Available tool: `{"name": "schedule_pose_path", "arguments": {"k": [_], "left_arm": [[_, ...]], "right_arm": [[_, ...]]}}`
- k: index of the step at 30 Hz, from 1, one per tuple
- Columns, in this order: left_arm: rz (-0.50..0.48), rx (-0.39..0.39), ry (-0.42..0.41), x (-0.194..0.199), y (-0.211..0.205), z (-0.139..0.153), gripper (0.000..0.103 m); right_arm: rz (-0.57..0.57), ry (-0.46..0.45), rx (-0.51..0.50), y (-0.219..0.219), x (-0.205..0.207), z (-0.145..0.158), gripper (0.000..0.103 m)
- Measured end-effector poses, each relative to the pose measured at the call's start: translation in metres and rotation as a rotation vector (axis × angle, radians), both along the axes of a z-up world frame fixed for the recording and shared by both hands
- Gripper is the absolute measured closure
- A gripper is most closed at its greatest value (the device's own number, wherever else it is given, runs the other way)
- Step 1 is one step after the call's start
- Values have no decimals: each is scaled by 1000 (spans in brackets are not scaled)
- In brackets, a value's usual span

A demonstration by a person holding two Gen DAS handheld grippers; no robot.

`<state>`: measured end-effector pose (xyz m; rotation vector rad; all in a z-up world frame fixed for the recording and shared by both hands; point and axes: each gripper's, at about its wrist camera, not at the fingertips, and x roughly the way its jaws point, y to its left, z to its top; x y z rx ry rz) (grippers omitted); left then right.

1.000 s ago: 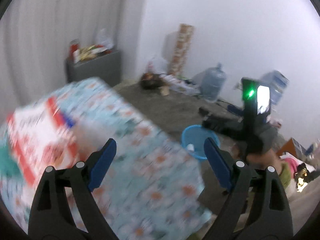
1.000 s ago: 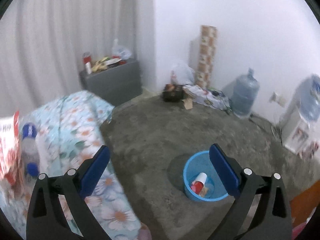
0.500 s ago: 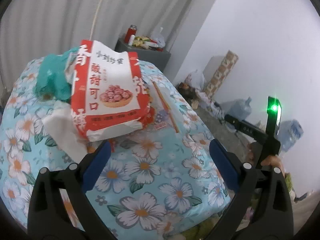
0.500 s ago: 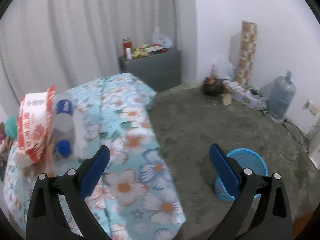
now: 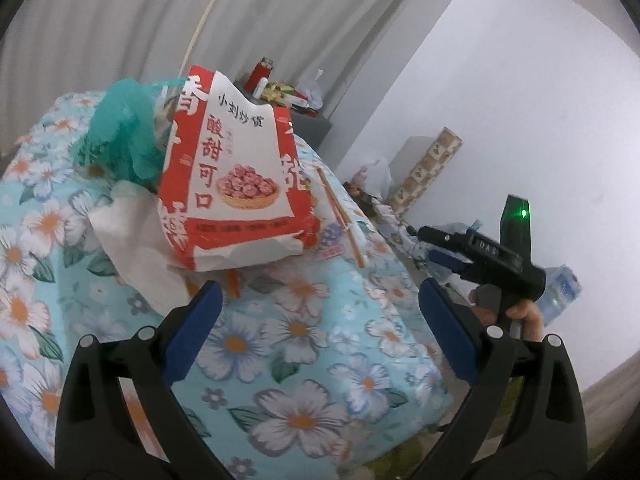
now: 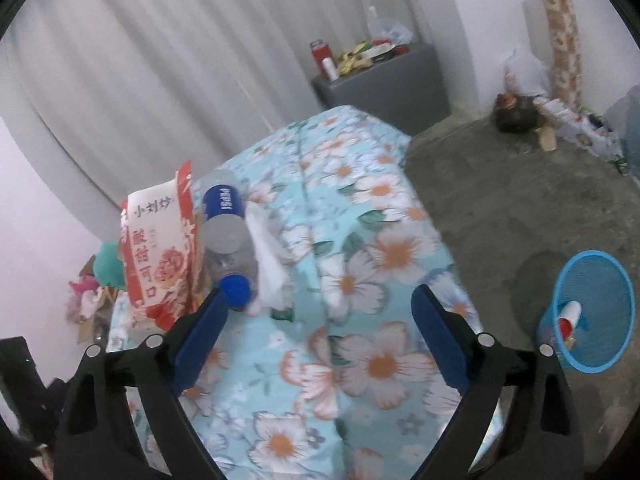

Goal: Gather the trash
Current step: 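Move both tools back toward the snack box and Pepsi bottle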

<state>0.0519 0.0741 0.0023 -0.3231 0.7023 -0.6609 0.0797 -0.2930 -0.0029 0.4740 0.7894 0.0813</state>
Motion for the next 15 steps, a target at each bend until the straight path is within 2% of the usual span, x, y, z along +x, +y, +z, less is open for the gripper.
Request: {"name": "schedule_pose_path", "arguments": {"k": [6,9,15], "left_arm": [[30,79,-83,-2,1,3,9],[51,113,-100,3,3,4,9],[154,157,-95,46,16,7,9]], "right_arm": [[38,24,65,6,21,-7,21],[55,26,76,11,30,-10,23],[76,32,100,13,49,-14,28]]}}
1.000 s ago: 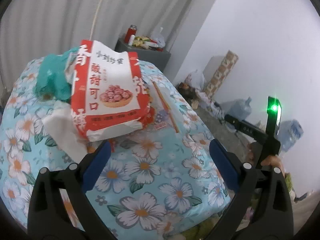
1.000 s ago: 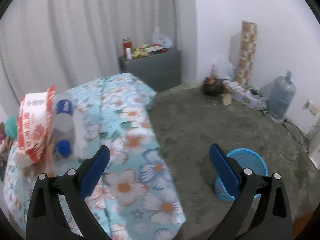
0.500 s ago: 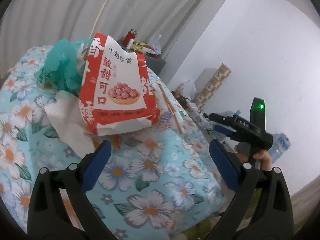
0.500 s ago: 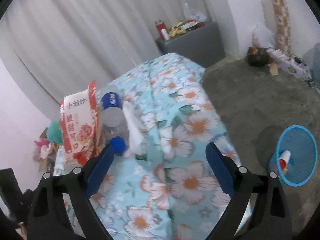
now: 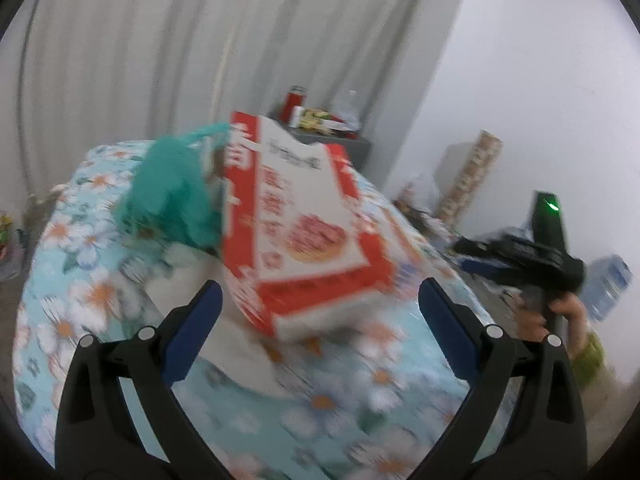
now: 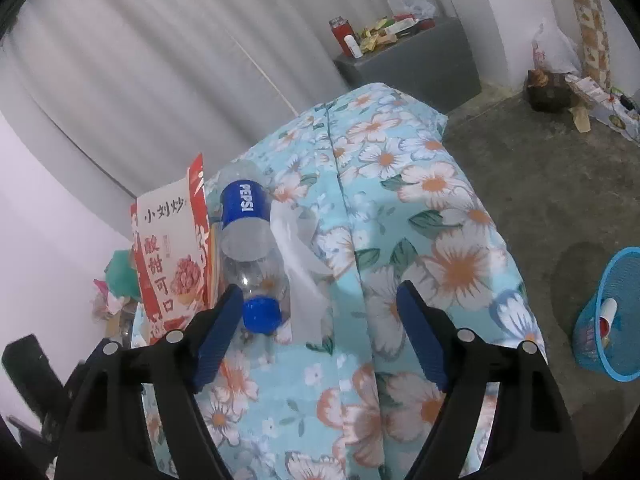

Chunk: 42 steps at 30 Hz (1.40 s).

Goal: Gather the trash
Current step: 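Move both tools back toward the snack box and Pepsi bottle, then grasp the red-and-white snack box with left tool while right tool grasps Pepsi bottle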

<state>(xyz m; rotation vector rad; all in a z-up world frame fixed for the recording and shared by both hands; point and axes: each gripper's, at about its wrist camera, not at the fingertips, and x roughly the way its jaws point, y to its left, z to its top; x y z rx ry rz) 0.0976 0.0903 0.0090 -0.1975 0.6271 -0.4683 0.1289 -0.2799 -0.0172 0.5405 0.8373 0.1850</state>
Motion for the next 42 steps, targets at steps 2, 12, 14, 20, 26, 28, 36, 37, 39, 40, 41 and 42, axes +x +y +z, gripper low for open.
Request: {"name": "schedule_pose_path", "arguments": {"k": [2,12,14,20,26,28,36,37,39,40,41,42], "left_arm": [[32,12,4,15,3,0,23],[83,-40,39,69,14,-1,52],[84,-38,64,76,13,-5,59],[71,-72,102,72,18,-10,69],[64,-66,164,74,17,-22,69],[65,-81,199,79,18,-28,69],[42,-212,256,93,26,-41,69],[43,-222,255,94,28,-42,69],[58,-231,245,92,31,-42,69],[59,-233,241,91,32,-42,75],[63,-230,241,90,33,-42,79],[68,-228,242,89,34,-42,81]], "right_arm": [[7,-1,10,-1,6,0,28],[31,10,18,-1,29,-3,33],[38,14,25,0,33,-5,36],[52,22,37,5,39,-9,40],[59,36,45,7,41,-14,43],[60,41,52,7,41,-15,45],[65,49,54,7,39,-15,51],[66,49,53,7,39,-15,51],[67,50,51,7,39,-15,53],[68,50,51,7,39,-15,54],[69,48,55,7,39,-15,55],[70,47,56,8,39,-15,55]]}}
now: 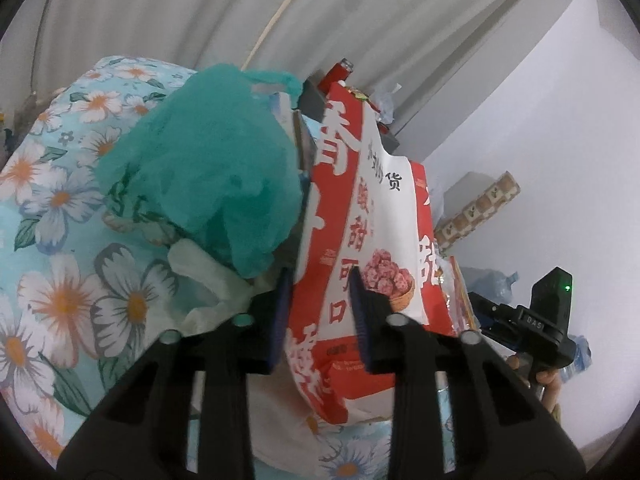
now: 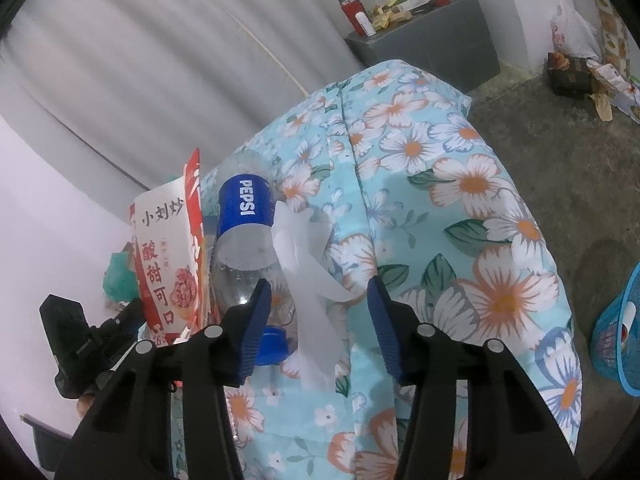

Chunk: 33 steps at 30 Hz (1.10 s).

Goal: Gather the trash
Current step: 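Grasp the red-and-white snack box with left tool while right tool grasps Pepsi bottle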

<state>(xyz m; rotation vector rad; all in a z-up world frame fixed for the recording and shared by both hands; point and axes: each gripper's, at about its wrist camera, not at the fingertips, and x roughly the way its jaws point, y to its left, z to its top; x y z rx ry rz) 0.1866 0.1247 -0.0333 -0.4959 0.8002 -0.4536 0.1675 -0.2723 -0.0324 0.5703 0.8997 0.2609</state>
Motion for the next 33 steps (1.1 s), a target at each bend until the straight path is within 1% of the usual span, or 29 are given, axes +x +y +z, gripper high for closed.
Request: {"name": "schedule_pose_path", "arguments": {"k": [2,10,15,17,19,20,21,23,28,33], "left_arm": [[9,2,2,-2,4,-1,89],[13,-18,-13,-11,11,2,96],[17,-58,-46,-18,14,10,100],[15,-70,-67,-22,15,14,101],[14,-81,-95,-26,15,20,102],[12,-88,-104,-28,15,22,102],[10,-99,-115,-30,16,24,102],[11,-107,-135,-33,16,26,103],[13,-133,-153,-39,18,27,103],[12,-146,-192,-51,18,37,103]], "right_arm": [[4,2,0,0,0,-1,57],[24,39,21,3,10,-9,57],[33,85,14,7,18,-22,58],[35,88,7,9,18,-24,66],[35,85,2,10,17,-24,77],[33,83,3,10,16,-23,85],[31,80,3,10,15,-22,90],[23,63,-2,9,13,-19,95],[-1,10,-25,4,1,-3,98],[-27,-29,-33,-4,-11,14,98]]}}
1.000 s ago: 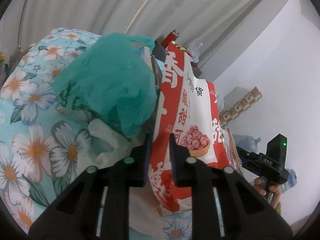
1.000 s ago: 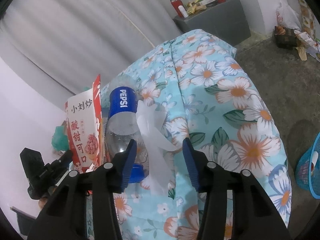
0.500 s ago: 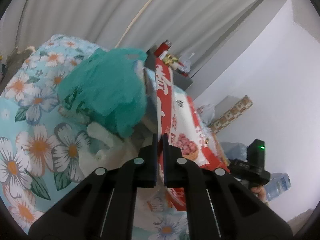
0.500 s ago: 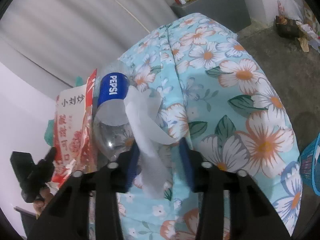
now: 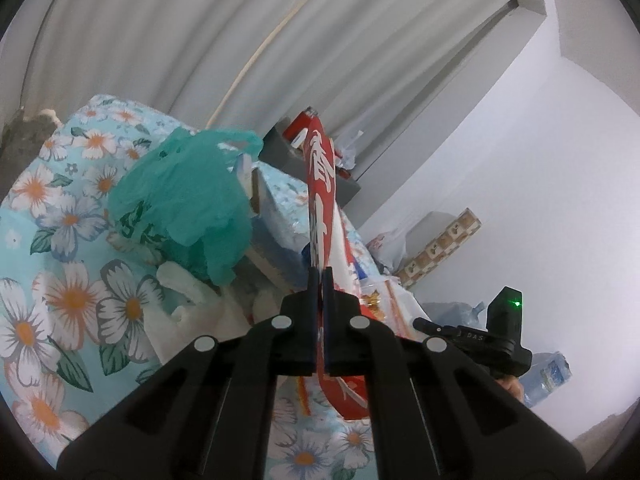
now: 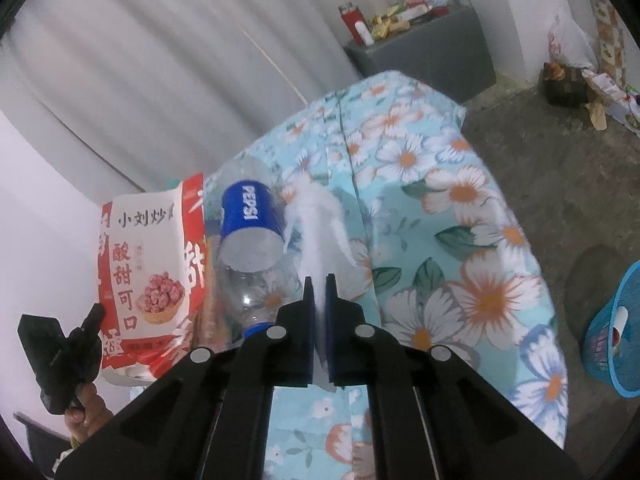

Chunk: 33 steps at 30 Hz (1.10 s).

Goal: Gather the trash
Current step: 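Grasp the red-and-white snack box with left tool while right tool grasps Pepsi bottle, then carry snack bag and white tissue to the blue wastebasket, open both tools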

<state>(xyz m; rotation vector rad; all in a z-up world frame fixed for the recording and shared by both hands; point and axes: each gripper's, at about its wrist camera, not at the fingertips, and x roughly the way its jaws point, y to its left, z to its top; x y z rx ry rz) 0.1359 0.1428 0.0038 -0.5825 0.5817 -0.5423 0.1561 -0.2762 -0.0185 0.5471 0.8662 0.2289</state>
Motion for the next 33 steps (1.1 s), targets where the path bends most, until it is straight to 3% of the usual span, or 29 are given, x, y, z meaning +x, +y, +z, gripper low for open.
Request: {"name": "schedule_pose_path", "arguments": {"k": [10,19,26,33], "left_arm": [[-41,0,-95,-35,-14,35,103],[-165,55,-208,-58,-61,78,103],[-333,151,-244,-54,-143,106,103],[-526,264,-307,-54,-256,118,103]], "right_arm": [[-73,-90,-15,-23,-51,38,98],[-184,-178,-28,-61,-109,71,98],[-337,-208,17,-112,-157,73,98],[-510,-216,66,-170,-201,61,98]]}}
